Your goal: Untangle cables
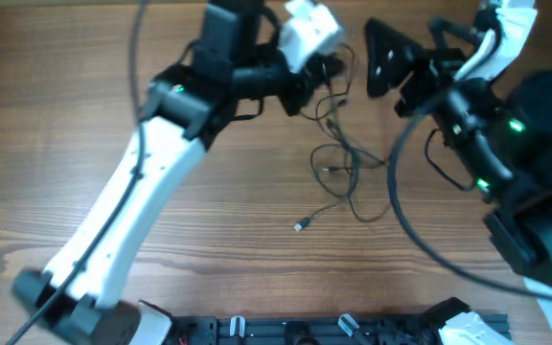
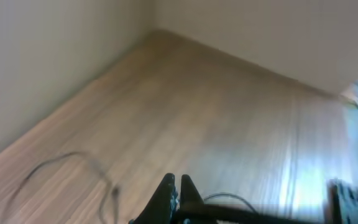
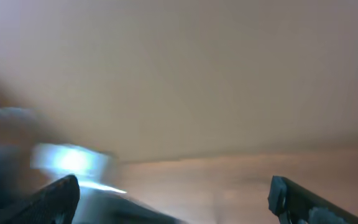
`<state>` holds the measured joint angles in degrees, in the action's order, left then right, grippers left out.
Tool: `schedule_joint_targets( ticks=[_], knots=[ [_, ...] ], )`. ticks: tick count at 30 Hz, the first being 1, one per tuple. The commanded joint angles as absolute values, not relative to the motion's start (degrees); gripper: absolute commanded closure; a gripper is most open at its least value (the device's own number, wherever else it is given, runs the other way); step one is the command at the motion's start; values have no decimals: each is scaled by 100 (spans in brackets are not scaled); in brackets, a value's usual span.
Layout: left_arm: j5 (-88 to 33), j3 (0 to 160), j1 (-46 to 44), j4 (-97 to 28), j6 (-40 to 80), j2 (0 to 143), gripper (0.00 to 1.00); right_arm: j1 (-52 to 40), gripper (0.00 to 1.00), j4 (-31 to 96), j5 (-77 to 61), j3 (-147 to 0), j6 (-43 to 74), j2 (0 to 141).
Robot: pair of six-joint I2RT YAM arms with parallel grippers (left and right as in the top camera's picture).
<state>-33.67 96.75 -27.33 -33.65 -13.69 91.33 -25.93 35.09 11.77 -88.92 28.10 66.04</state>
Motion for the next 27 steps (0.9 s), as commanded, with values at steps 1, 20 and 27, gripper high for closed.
schedule_joint_targets(
  ticks=[1, 20, 27],
  knots=[
    [-1664, 9688, -2344, -3437, 515, 8001, 96, -2453, 0, 4421, 2613, -8903, 4904, 7303],
    [932, 9688, -1712, -3260, 3651, 6331, 96, -2624, 3, 3122, -3927, -8825, 1372, 9653],
    [934, 9686, -1712, -3144, 3649, 6471, 96, -3249, 4, 3092, -3732, -8816, 3522, 9756]
  ],
)
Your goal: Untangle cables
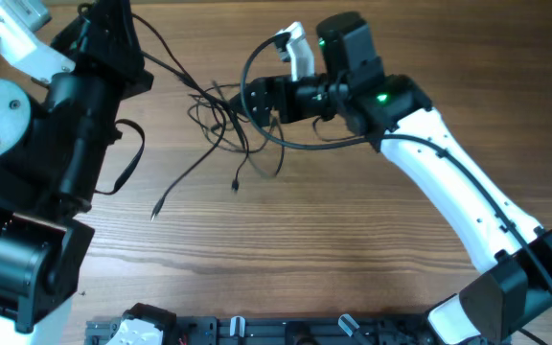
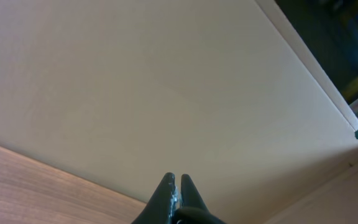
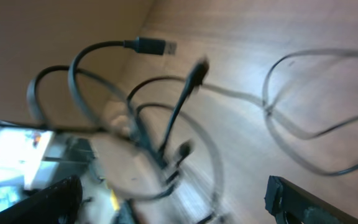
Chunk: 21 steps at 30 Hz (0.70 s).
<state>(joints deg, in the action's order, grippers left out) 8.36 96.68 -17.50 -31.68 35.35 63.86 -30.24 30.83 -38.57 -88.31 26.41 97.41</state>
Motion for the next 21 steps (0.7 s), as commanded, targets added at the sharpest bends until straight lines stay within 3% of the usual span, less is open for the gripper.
schedule_joint_targets(
  ticks=[1, 7, 21],
  knots=[
    [932, 9686, -1712, -3142, 3649, 6490, 96, -3371, 4, 3092, -3514, -8816, 3610, 9756],
    [930, 9686, -1712, -3144, 3649, 6438, 96, -3865, 1, 3065, -2464, -8816, 3597, 9784],
    [930, 9686, -1712, -3140, 3649, 6143, 96, -3885, 1, 3022, -2545, -8805, 3601, 10001]
  ],
)
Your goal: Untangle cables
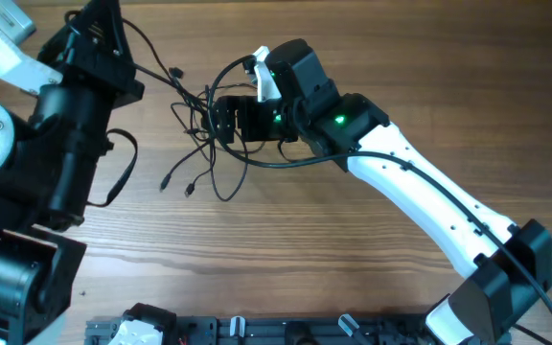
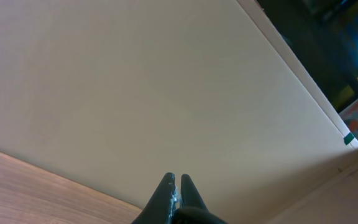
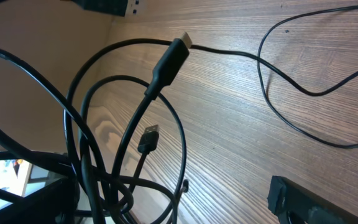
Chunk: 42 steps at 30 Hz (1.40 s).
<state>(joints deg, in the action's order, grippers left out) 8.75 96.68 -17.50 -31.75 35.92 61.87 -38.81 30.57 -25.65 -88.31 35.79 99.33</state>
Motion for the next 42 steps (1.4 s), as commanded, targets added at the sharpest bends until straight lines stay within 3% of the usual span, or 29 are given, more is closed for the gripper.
schedule_joint_targets(
  ticks=[1, 6, 7, 8, 9, 10, 16, 21, 26, 32, 35, 39, 40, 41, 42],
  knots=[
    [926, 9688, -1712, -3124, 3649, 6143, 96, -3885, 1, 3009, -2523, -8803, 3597, 10012],
    [727, 9706, -1715, -3103, 3651, 6066, 96, -3944, 2, 2786, -2491, -8801, 3621, 10536],
    [709, 9708, -1715, -3103, 3651, 6025, 96, -3983, 7, 2716, -2488, -8801, 3621, 10650],
    [709, 9708, -1715, -3103, 3651, 5972, 96, -4016, 19, 2613, -2484, -8801, 3618, 10818],
    [709, 9708, -1715, -3105, 3651, 5918, 96, -4029, 40, 2530, -2484, -8801, 3616, 10940],
    [711, 9708, -1715, -3107, 3649, 5830, 96, -4027, 96, 2456, -2397, -8801, 3671, 11142],
    [884, 10383, -1708, -3852, 3114, 5271, 96, -3336, 96, 2816, -1938, -8799, 3621, 11784],
    [2508, 12095, -1708, -5433, 2462, 5249, 96, -1903, 96, 3424, -1874, -8781, 2749, 11828],
    [3503, 12665, -1715, -5999, 2246, 5249, 96, -854, 96, 3791, -1905, -8770, 2541, 11830],
    [3503, 12661, -1715, -6873, 2248, 5610, 95, -923, 96, 3924, -2119, -8770, 2543, 11828],
    [3474, 12658, -1715, -7664, 2290, 6095, 94, -954, 96, 3717, -2912, -8774, 2545, 11688],
    [2178, 12654, -1715, -8370, 2287, 7242, 96, -954, 96, 3055, -4115, -8774, 2995, 11120],
    [1922, 12654, -1712, -8390, 2285, 7557, 84, -954, 96, 2991, -4189, -8783, 3070, 10895],
    [1658, 12654, -1712, -8388, 2265, 7878, 64, -958, 96, 2932, -4160, -8796, 3020, 10641],
    [1411, 12654, -1712, -8383, 2265, 8246, 16, -958, 96, 2915, -3981, -8818, 2991, 10335]
  ],
)
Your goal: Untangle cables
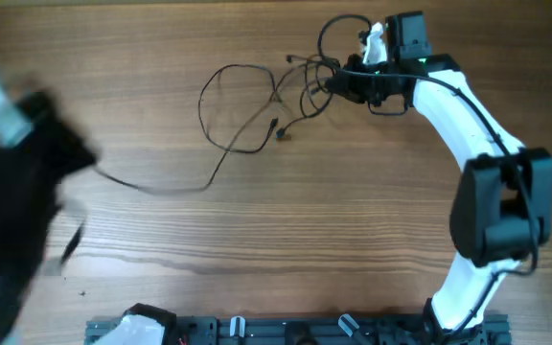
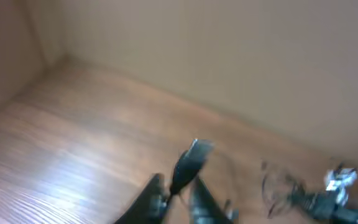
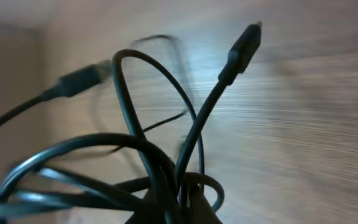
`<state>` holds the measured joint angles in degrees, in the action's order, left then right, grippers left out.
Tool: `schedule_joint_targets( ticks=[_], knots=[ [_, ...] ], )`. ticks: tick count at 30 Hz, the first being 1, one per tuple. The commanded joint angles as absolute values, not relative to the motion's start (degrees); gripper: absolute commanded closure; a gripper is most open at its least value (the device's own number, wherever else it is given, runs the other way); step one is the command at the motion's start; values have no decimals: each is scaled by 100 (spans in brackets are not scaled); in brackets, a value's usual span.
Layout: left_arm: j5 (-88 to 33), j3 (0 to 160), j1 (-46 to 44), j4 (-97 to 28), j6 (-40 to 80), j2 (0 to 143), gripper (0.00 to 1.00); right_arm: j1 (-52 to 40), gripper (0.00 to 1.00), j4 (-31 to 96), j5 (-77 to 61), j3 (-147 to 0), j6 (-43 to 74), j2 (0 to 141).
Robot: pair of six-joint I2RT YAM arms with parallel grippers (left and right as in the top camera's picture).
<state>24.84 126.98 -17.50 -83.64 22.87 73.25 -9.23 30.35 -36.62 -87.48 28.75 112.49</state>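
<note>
Several thin black cables are knotted in a tangle (image 1: 319, 72) at the back right of the wooden table (image 1: 305, 230). My right gripper (image 1: 341, 84) is shut on that bundle (image 3: 148, 155), and a loose plug (image 3: 244, 40) sticks up from it. One cable (image 1: 228, 110) loops out leftward and runs to my left arm (image 1: 17, 192), which is blurred at the far left. My left gripper (image 2: 174, 193) is shut on that cable just below its plug (image 2: 188, 163). The right gripper shows small in the distance (image 2: 337, 180).
A black rail with clips (image 1: 295, 331) runs along the front edge. Pale walls (image 2: 229, 56) stand behind the table and to its left. The right arm's white link (image 1: 468, 115) arches over the right side.
My right gripper was open in the tangle left of centre; it is now shut on the bundle at the back right. My left arm has dropped lower, with one cable drawn out between them.
First my left gripper was shut on cable at the back middle, my right open at the right. Then the left held cables up at the back left while the right reached in open. Now the bundle sits back right and one cable stretches leftward.
</note>
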Motion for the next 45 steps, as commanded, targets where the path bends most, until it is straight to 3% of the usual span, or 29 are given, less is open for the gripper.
schedule_joint_targets(
  ticks=[1, 7, 10, 12, 20, 27, 30, 33, 41, 45],
  knots=[
    [1153, 12654, -1712, -8381, 2265, 8661, 0, -958, 96, 2906, -3597, -8829, 2974, 9937],
    [-2084, 12654, -1712, -8071, 1149, 10200, 0, -958, 96, 3275, -2810, -8829, 2399, 8534],
    [-4311, 12654, -1715, -7806, -956, 10492, 0, -958, 96, 3695, -2606, -8829, 2224, 8412],
    [-4928, 12656, -1715, -7787, -2134, 10455, 0, -958, 96, 3931, -2543, -8827, 2082, 8466],
    [-5004, 12656, -2097, -7664, -4329, 10427, 0, -1428, 96, 4449, -2545, -8809, 1927, 8512],
    [-4762, 12656, -2624, -7478, -4329, 10427, 0, -2117, 96, 4565, -1450, -8801, 1999, 8617],
    [-4740, 12654, -2630, -7548, -4329, 10466, 15, -2117, 96, 4639, -1439, -8801, 2008, 8879],
    [-4462, 12654, -2630, -7745, -4327, 10562, 14, -2115, 96, 4451, -1479, -8801, 1986, 8969],
    [-4182, 12656, -2609, -7802, -4305, 10589, 11, -1704, 96, 4209, -1577, -8947, 2123, 8936],
    [-4167, 12656, -2554, -7797, -4259, 10589, 13, -1031, 96, 4112, -2449, -8947, 2119, 8936]
  ],
)
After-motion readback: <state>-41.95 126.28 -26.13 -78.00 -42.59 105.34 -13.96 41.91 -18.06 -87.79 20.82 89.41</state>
